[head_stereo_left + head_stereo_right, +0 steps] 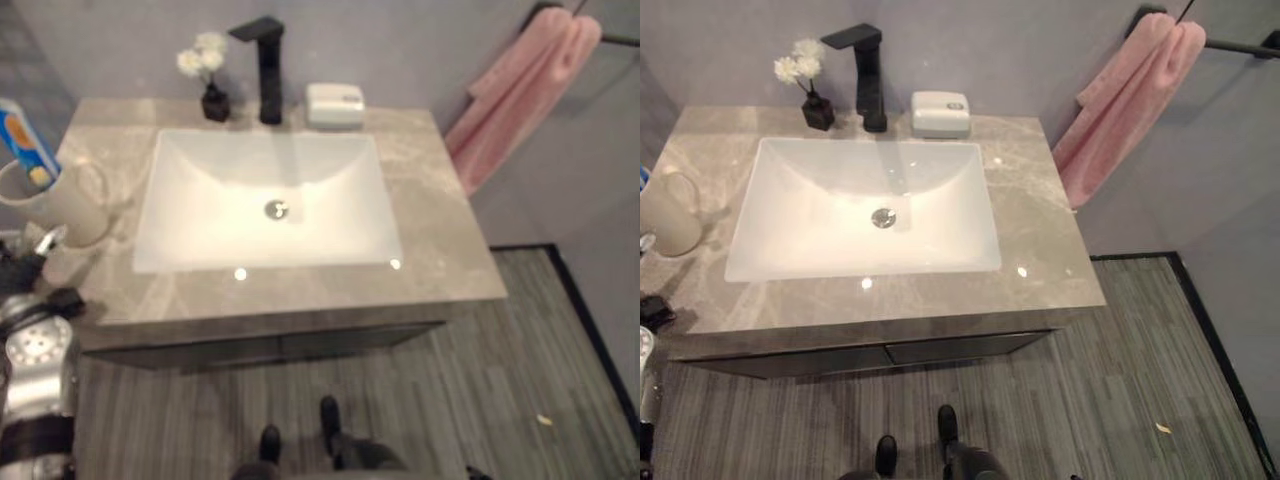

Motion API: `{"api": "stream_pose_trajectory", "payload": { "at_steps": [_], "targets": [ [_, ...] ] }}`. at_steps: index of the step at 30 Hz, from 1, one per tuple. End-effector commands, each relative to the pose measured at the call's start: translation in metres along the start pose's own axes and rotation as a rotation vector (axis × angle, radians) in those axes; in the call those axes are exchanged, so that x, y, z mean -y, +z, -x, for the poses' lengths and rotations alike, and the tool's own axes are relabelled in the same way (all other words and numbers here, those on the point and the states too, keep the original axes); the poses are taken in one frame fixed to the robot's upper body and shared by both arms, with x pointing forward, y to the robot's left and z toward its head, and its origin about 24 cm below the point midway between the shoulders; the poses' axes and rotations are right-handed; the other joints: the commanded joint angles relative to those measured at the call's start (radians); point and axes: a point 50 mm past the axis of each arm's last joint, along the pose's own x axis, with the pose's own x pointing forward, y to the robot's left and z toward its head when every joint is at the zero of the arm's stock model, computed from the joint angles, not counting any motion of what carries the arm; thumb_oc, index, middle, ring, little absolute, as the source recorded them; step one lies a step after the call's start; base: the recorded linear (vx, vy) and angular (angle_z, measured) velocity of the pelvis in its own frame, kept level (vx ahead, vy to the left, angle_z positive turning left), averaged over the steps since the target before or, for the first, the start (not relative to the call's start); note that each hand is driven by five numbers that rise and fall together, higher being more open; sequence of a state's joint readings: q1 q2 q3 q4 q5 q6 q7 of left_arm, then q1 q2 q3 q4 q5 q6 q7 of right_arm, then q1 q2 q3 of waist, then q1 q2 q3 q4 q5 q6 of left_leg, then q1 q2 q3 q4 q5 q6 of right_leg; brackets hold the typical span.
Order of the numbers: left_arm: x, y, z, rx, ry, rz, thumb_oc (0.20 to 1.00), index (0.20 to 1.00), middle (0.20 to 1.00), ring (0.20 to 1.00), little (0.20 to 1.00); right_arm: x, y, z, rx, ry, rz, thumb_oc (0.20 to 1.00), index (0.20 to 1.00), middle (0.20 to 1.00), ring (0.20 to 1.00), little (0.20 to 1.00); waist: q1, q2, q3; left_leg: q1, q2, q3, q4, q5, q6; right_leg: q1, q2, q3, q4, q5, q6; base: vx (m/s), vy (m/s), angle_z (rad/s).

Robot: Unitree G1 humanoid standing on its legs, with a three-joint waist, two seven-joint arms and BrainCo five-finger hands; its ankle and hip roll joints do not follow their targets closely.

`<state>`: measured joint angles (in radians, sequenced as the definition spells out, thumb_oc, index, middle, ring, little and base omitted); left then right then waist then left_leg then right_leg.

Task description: Put brush and paste in cup on sink, flatten towel.

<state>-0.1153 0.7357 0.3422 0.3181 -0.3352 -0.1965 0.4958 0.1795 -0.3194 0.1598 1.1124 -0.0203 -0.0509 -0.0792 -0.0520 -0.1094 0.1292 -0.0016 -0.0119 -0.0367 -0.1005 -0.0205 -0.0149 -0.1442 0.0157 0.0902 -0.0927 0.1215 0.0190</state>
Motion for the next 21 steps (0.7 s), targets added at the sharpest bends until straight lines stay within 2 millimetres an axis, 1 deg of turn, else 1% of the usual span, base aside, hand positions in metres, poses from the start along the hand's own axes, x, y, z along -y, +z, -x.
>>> {"api": "stream_pose_trajectory", "payload": {
  "at_steps": [1, 5, 16, 17, 21],
  "targets": [
    [-0.010, 0.037, -0.030, 0.150, 0.075, -0.003, 1.000, 1.000, 1.000, 1.000, 1.000, 0.022, -0.004, 0.000, -0.008, -0.052, 0.016, 1.000, 1.000, 1.000, 1.000, 1.000, -0.012, -0.001, -0.012, 0.046, -0.008, 0.021, 0.013, -0.088, 0.030, 0.053, 0.007, 0.034, 0.017, -0.111, 0.044, 0.00, 0.000, 0.00],
    [-0.009, 0.041, -0.036, 0.154, 0.075, -0.014, 1.000, 1.000, 1.000, 1.000, 1.000, 0.022, -0.003, 0.000, -0.007, -0.047, 0.023, 1.000, 1.000, 1.000, 1.000, 1.000, -0.017, -0.002, -0.011, 0.043, -0.007, 0.024, 0.013, -0.088, 0.029, 0.047, 0.010, 0.037, 0.019, -0.111, 0.043, 0.00, 0.000, 0.00],
    [0.000, 0.035, -0.034, 0.122, 0.052, 0.010, 1.000, 1.000, 1.000, 1.000, 1.000, 0.022, 0.002, -0.001, 0.007, -0.050, 0.002, 1.000, 1.000, 1.000, 1.000, 1.000, -0.023, -0.002, 0.000, 0.036, -0.005, 0.034, 0.013, -0.086, 0.027, 0.033, 0.014, 0.047, 0.019, -0.106, 0.042, 0.01, -0.003, -0.03],
    [0.004, 0.034, -0.032, 0.117, 0.043, 0.031, 1.000, 1.000, 1.000, 1.000, 1.000, 0.021, 0.003, -0.001, 0.014, -0.051, -0.001, 1.000, 1.000, 1.000, 1.000, 1.000, -0.026, -0.002, 0.001, 0.036, -0.005, 0.037, 0.013, -0.086, 0.027, 0.030, 0.015, 0.048, 0.019, -0.106, 0.042, 0.00, 0.000, 0.00],
    [0.011, 0.032, -0.031, 0.100, 0.034, 0.054, 1.000, 1.000, 1.000, 1.000, 1.000, 0.021, 0.006, -0.001, 0.022, -0.056, -0.012, 1.000, 1.000, 1.000, 1.000, 1.000, -0.033, -0.001, 0.008, 0.033, -0.006, 0.040, 0.013, -0.086, 0.027, 0.026, 0.016, 0.056, 0.018, -0.105, 0.041, 0.01, 0.000, -0.02]
  ]
}}
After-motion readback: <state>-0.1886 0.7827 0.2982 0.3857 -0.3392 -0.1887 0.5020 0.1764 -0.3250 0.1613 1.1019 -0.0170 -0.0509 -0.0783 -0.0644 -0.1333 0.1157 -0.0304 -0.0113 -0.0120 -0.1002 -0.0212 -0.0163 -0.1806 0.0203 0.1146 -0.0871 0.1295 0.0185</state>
